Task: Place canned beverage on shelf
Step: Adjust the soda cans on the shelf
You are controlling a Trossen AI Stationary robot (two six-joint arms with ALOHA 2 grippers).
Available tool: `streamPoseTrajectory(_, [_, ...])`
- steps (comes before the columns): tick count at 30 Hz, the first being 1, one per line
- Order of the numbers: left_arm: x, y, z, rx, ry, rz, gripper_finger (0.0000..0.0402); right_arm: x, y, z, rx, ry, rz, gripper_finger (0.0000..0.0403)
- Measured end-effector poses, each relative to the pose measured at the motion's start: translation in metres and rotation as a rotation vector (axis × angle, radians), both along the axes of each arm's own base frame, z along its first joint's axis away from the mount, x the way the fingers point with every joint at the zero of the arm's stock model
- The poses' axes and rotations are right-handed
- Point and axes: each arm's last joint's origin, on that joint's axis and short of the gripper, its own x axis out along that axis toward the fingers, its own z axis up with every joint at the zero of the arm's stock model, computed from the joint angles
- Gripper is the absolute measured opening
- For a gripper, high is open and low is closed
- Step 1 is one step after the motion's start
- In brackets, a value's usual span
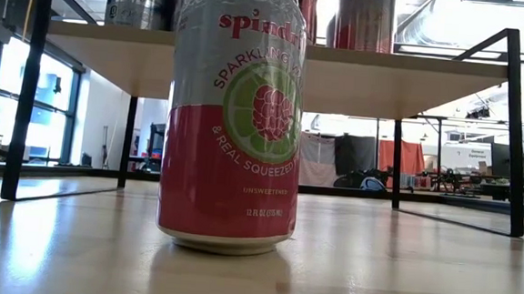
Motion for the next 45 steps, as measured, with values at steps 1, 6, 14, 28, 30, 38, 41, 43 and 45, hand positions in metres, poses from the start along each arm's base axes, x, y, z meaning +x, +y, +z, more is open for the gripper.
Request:
streamPoseTrajectory(1, [0.0,0.001,0.0,-0.015,-0.001,0.01,0.0257,-0.001,0.001,0.001,-0.002,-0.003,0.005,0.0311])
streamPoseTrajectory(6, [0.004,0.004,-0.003,-0.033,0.023,0.03,0.0257,-0.01,0.006,0.018,0.008,-0.089,0.02,0.0311])
streamPoseTrajectory(14, [0.01,0.0,-0.011,-0.048,0.113,-0.032,0.0257,-0.017,0.002,0.031,0.005,-0.142,-0.017,0.0311])
streamPoseTrajectory(28, [0.005,0.002,-0.011,-0.025,0.155,-0.073,0.0257,-0.018,0.001,0.032,0.009,-0.147,-0.015,0.0311])
streamPoseTrajectory(30, [0.006,0.001,-0.009,-0.025,0.145,-0.09,0.0257,-0.018,0.001,0.033,0.005,-0.152,-0.014,0.0311])
streamPoseTrajectory(38, [0.001,0.007,0.02,0.032,0.01,-0.047,0.0257,-0.006,-0.025,0.041,0.011,-0.245,-0.077,0.0311])
streamPoseTrajectory(41, [0.0,0.014,0.026,0.1,-0.032,0.012,0.0257,0.005,-0.038,0.035,0.057,-0.234,-0.016,0.0311])
streamPoseTrajectory(43, [0.003,0.02,0.025,0.103,-0.03,0.055,0.0257,0.014,-0.046,0.029,0.081,-0.23,0.001,0.0311])
streamPoseTrajectory(45, [0.005,0.028,0.024,0.069,-0.03,0.112,0.0257,0.02,-0.052,0.026,0.099,-0.242,-0.017,0.0311])
